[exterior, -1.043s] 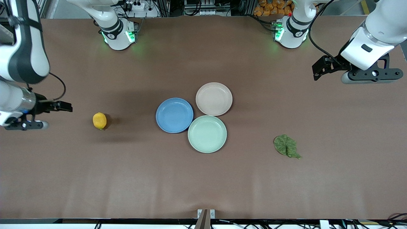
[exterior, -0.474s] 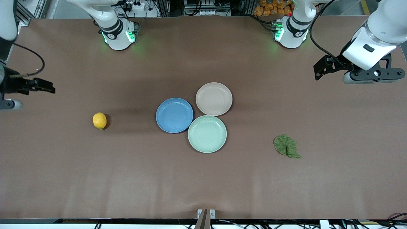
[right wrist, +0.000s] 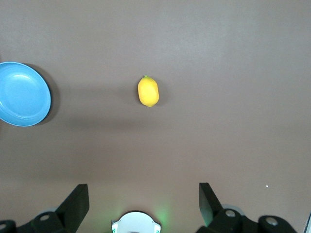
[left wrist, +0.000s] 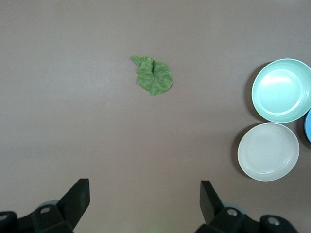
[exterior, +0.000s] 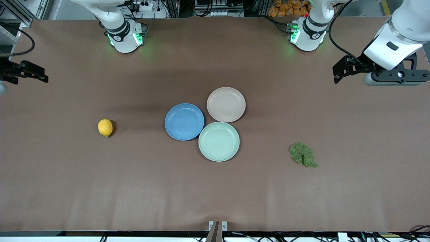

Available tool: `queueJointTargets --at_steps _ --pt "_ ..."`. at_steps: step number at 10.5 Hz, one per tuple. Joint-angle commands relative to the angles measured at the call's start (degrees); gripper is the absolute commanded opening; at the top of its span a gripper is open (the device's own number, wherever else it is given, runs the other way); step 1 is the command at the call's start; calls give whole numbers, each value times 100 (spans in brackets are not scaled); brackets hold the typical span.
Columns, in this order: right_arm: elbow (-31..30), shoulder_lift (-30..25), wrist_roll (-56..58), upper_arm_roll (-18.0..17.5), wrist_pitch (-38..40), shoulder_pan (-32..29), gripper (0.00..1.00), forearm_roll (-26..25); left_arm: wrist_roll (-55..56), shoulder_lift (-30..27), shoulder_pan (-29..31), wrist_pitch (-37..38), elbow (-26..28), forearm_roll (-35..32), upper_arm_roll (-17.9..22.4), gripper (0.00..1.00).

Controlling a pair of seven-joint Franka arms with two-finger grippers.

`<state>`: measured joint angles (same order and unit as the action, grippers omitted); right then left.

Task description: Pick lemon and lettuce from blue and beige plates

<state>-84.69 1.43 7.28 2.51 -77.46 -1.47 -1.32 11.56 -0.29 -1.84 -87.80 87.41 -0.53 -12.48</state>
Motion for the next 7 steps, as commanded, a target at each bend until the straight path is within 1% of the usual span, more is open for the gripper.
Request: queueJointTargets --at_steps 1,2,7 --pt "233 6 -78 -14 196 6 100 62 -145 47 25 132 -145 -88 -44 100" --pt "312 15 -78 -5 205 6 100 62 -145 38 25 132 -145 -88 -44 100" --pt "322 164 -78 12 135 41 100 106 -137 47 17 132 -145 -88 -53 100"
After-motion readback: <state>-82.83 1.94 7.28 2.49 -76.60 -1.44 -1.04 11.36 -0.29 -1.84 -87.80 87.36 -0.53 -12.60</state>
